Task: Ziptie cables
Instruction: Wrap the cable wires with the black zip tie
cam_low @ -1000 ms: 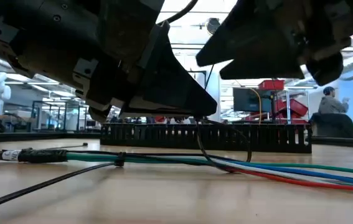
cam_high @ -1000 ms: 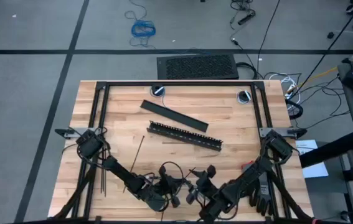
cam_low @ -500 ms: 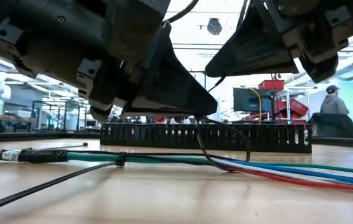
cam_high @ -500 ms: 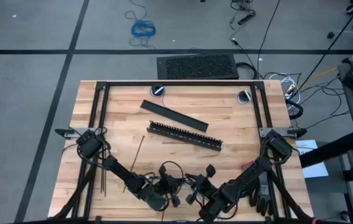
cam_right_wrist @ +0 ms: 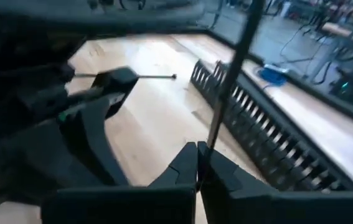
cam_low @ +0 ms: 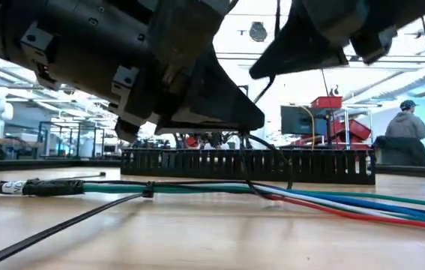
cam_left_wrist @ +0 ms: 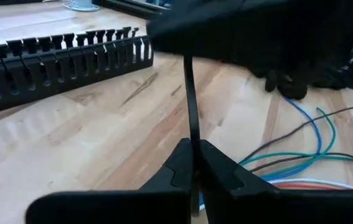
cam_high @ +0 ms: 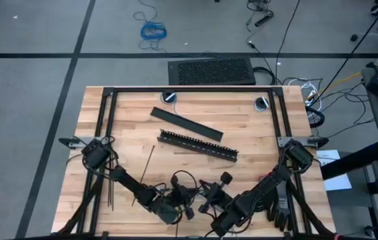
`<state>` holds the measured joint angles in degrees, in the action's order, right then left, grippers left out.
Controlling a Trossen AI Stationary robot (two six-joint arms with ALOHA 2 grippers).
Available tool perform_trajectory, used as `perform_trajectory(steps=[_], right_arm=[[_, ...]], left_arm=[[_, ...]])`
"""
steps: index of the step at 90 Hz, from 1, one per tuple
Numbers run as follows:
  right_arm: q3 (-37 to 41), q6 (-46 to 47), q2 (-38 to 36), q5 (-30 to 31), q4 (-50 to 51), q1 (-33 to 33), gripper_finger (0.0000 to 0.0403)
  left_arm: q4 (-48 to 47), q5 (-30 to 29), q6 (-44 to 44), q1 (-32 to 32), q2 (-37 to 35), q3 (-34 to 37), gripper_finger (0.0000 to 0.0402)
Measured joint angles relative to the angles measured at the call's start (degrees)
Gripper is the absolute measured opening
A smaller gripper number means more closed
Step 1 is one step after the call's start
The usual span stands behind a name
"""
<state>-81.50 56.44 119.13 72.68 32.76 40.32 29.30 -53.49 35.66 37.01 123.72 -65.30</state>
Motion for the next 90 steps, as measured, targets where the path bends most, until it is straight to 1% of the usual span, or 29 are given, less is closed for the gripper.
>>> perform_trajectory(steps=[9, 24, 32, 41, 53, 64, 70, 76, 85, 90], right_arm=[[-2.72, -3.25, -0.10, 1.83, 1.06, -0.01, 0.0000], [-4.45, -7.84, -0.26, 2.96, -1.79, 0.73, 0.0000], [-4.45, -6.32, -0.26, 2.62, -1.76, 1.23, 0.0001], [-4.45, -4.69, -0.31, -0.13, -1.41, 1.79, 0.0003], [-4.43, -2.96, -1.24, -1.00, 2.21, 3.73, 0.0029], [-4.45, 1.75, -4.12, 0.53, 8.22, 5.94, 0.0073], [-4.45, 7.23, -5.55, 0.87, 13.01, 6.96, 0.0100], [-4.45, 14.61, -5.99, 1.02, 16.19, 7.63, 0.0124], [-3.22, 23.69, -4.40, 1.54, 14.06, 8.22, 0.0152], [-1.99, 26.98, -2.20, 5.20, 12.00, 8.67, 0.0160]], left_arm=[[-0.07, 0.27, 0.00, 0.12, 0.00, 0.00, 0.0017], [-0.51, 1.29, -0.02, -0.42, 0.02, 0.04, 0.0017], [-0.55, 1.40, -0.04, -1.07, 0.07, 0.06, 0.0017], [-0.56, 1.40, -0.04, -1.93, 0.09, 0.07, 0.0017], [-0.46, 1.15, -0.05, -2.79, 0.09, 0.09, 0.0017], [-0.04, 0.92, -0.04, -3.28, 0.11, 0.11, 0.0017], [0.15, 0.57, -0.04, -3.41, 0.11, 0.11, 0.0017], [0.13, -0.62, -0.04, -3.48, 0.13, 0.11, 0.0017], [0.15, -1.71, -0.04, -3.45, 0.15, 0.11, 0.0017], [0.14, -2.68, -0.04, -3.45, 0.16, 0.11, 0.0017]])
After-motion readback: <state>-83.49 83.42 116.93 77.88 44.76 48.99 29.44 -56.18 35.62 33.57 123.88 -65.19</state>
